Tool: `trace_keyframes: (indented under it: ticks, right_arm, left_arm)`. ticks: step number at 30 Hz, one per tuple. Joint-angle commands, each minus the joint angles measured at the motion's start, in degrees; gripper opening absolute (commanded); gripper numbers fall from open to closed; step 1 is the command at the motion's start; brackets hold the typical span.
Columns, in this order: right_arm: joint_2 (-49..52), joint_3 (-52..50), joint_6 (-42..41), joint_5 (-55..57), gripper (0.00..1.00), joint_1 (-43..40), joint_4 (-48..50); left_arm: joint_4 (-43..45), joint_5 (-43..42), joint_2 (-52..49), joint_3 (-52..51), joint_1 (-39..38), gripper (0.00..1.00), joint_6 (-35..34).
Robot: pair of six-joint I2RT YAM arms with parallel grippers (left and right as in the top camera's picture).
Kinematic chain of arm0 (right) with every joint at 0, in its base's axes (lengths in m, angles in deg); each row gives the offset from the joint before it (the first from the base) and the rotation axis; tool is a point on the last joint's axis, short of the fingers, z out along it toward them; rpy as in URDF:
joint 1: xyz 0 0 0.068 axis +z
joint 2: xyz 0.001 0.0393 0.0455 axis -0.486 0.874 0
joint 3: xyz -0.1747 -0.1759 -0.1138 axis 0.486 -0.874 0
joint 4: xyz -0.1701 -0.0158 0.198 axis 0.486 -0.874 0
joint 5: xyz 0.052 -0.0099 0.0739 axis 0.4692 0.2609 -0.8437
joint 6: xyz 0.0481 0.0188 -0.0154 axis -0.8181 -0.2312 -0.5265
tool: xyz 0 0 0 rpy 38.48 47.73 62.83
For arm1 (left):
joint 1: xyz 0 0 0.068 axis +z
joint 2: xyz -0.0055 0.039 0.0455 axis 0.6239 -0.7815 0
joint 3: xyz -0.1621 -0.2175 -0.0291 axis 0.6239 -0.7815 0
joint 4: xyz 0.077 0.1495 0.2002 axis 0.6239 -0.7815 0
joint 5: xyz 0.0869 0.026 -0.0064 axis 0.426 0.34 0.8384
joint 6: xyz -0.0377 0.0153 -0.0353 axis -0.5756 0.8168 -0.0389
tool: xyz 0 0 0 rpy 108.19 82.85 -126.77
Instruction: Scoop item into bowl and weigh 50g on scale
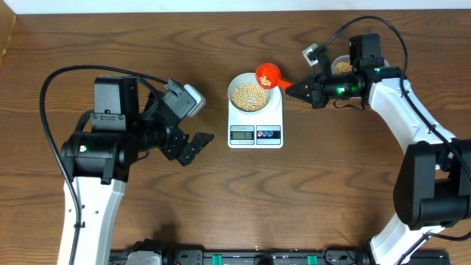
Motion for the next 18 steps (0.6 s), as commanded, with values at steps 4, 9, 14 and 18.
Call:
trace_keyframes:
  ticks: [4, 9, 14, 18]
  right_arm:
    - [-1.4, 0.0, -0.5, 0.4, 0.01, 1.5, 0.2]
    - [-1.4, 0.0, -0.6, -2.7, 0.01, 3.3, 1.5]
    - [-1.4, 0.0, -3.6, -4.4, 0.01, 1.3, 1.5]
    - [-1.9, 0.0, -3.6, -4.4, 0.01, -2.2, 1.1]
  left_arm:
    - [-0.1, -1.2, 0.3, 1.6, 0.3, 0.99, -0.3]
    - [-0.1, -1.2, 0.3, 1.6, 0.3, 0.99, -0.3]
    - [-0.1, -1.2, 0.3, 1.6, 0.3, 0.99, -0.3]
    - [-0.1, -1.2, 0.3, 1.6, 0.3, 0.99, -0.3]
